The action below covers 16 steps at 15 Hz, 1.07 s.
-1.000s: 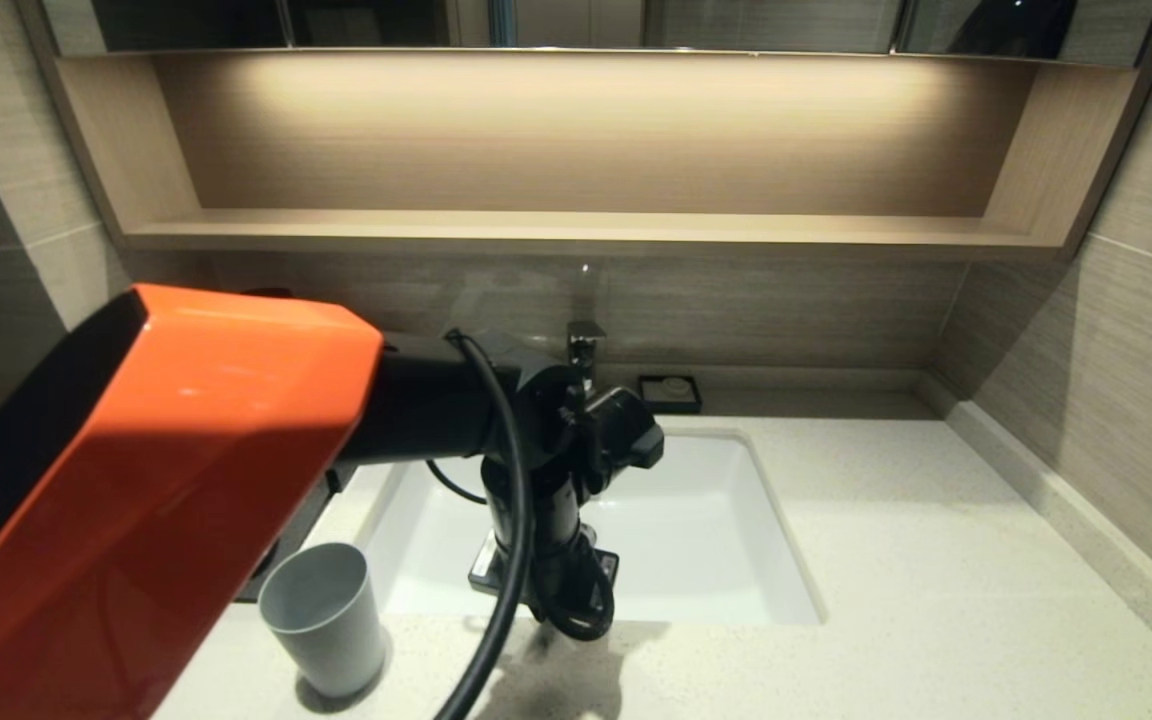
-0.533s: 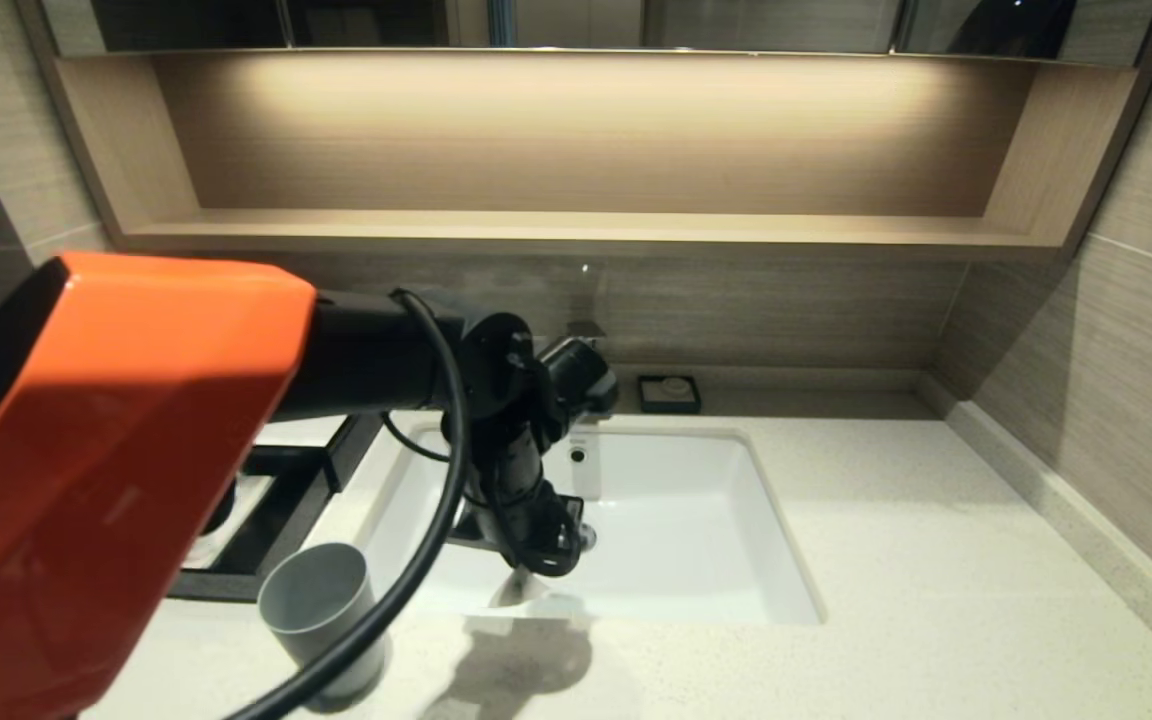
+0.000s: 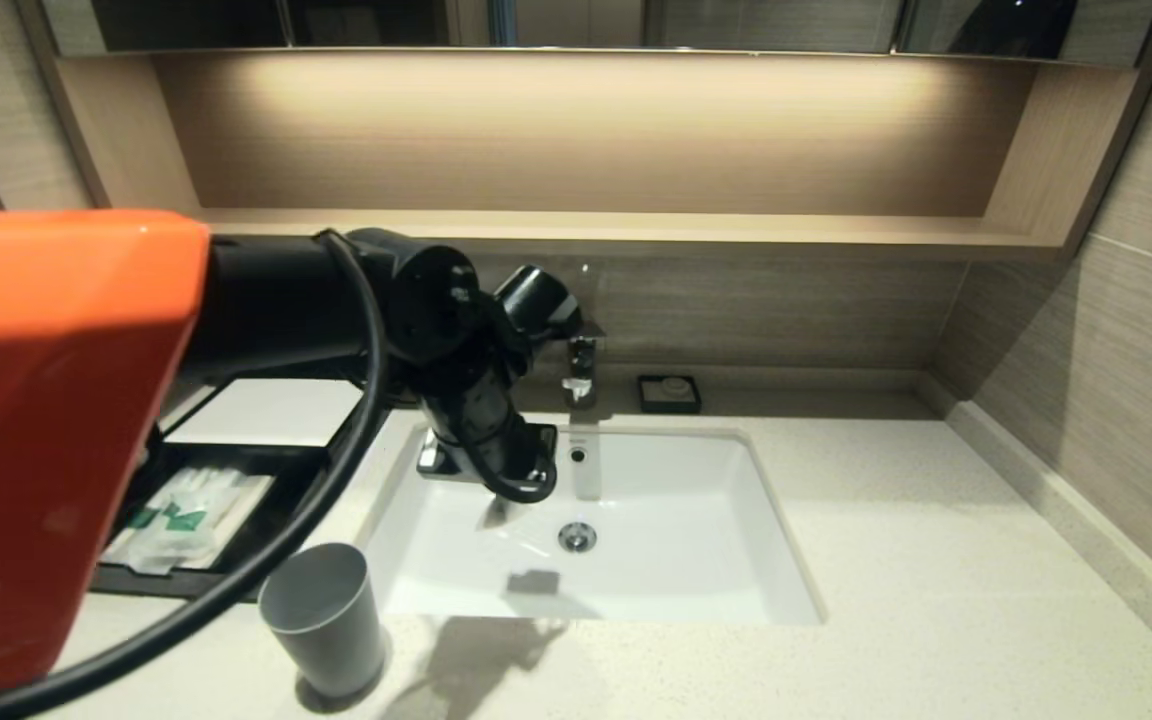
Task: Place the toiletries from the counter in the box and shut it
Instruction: Place the bathroom toiletry into the drawer
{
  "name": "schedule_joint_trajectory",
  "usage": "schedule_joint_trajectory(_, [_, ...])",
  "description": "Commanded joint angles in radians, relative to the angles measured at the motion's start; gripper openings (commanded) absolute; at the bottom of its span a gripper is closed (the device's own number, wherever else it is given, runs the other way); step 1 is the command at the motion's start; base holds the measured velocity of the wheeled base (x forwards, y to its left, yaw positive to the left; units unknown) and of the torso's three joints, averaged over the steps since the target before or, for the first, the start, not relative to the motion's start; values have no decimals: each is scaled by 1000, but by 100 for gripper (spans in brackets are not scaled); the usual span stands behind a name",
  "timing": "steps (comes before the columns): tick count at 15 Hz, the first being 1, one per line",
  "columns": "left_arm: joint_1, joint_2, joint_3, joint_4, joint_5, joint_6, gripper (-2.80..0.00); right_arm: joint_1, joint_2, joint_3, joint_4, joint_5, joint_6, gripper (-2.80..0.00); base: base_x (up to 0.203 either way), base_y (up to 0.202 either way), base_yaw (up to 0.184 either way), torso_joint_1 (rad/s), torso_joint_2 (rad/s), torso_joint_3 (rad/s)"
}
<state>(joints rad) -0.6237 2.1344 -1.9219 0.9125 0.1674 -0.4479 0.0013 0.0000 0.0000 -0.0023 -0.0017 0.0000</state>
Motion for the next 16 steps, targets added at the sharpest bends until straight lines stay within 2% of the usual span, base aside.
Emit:
schedule_joint_trajectory(1, [44, -20, -3, -7, 32, 1, -280, 0, -1, 1, -1, 0, 0, -280, 0, 0, 0, 0, 0, 0])
schedule_joint_trajectory(4, [117, -41, -3, -23, 58, -5, -280, 0, 0, 0, -1, 0, 0, -280, 0, 0, 0, 0, 0, 0])
schedule_joint_trajectory(10, [286, -98, 5, -25, 61, 7, -280, 0, 0, 1, -1, 0, 0, -280, 0, 0, 0, 0, 0, 0])
schedule_joint_trajectory(13, [389, -132, 25, 3, 61, 43, -280, 0, 0, 1, -1, 0, 0, -280, 0, 0, 0, 0, 0, 0])
schedule_joint_trajectory(16, [488, -151, 46, 15, 61, 130, -280, 0, 0, 2, -1, 0, 0, -280, 0, 0, 0, 0, 0, 0])
